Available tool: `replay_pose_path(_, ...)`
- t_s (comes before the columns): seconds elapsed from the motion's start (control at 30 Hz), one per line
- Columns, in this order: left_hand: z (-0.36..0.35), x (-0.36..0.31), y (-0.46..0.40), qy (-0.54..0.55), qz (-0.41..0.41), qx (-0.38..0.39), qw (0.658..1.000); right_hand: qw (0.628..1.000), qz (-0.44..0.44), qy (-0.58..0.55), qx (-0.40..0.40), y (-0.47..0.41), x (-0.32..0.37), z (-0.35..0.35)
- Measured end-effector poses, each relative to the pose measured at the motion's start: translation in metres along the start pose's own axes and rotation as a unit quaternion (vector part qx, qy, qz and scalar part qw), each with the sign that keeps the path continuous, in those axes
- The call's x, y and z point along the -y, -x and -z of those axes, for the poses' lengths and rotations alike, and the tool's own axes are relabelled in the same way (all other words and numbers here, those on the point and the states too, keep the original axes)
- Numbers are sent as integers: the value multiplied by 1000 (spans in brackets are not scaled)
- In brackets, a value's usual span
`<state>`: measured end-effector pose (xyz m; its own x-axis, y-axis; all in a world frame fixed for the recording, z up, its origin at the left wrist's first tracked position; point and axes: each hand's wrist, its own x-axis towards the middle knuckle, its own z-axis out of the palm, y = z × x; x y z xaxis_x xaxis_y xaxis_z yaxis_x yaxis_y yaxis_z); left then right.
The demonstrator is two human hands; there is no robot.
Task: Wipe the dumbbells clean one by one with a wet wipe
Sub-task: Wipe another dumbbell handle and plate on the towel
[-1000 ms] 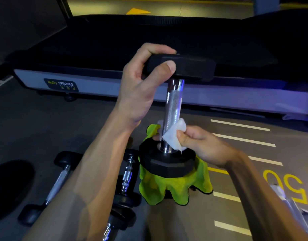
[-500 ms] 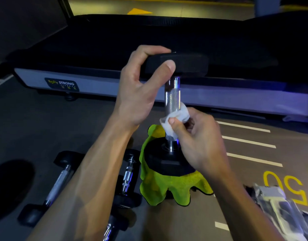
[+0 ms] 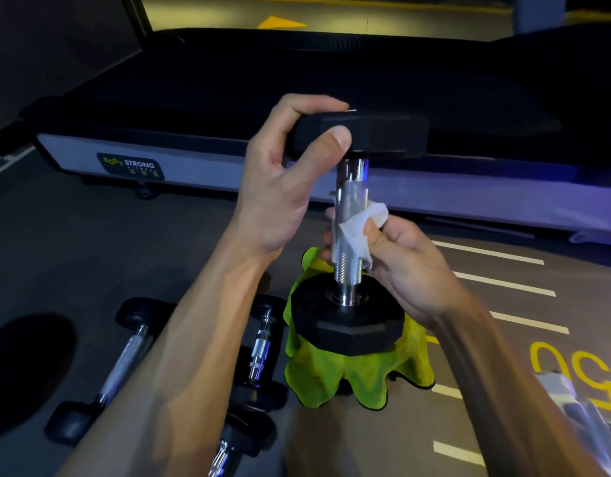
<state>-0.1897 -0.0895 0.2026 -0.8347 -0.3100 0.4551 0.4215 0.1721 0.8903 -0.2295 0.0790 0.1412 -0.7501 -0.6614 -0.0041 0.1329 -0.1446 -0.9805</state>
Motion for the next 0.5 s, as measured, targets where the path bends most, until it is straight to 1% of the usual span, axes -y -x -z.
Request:
replay_pose_path(0.07,2,0,1,0,-3,0,1000,999,15,46,2,0,-2,1)
replay_pose_path(0.17,2,1,2,-10,-6,-3,1000,985,38,171,1,4,-2,3)
replay_pose_path(0.27,2,2,1,-19,0,-14,1000,963,21,269,16,12,0,3)
replay_pose_path(0.33,1,3,-1,-16,9,-19,1000,942,2,336,11,18,1,0)
replay_pose_path(0.43,0,3,0,-13,9,-22,1000,918,-34,393,-41,22,3,-10)
replay_pose_path(0.5,-1,2,0,-17,3,-26,1000,895,-57,435,-84,23,8,-22)
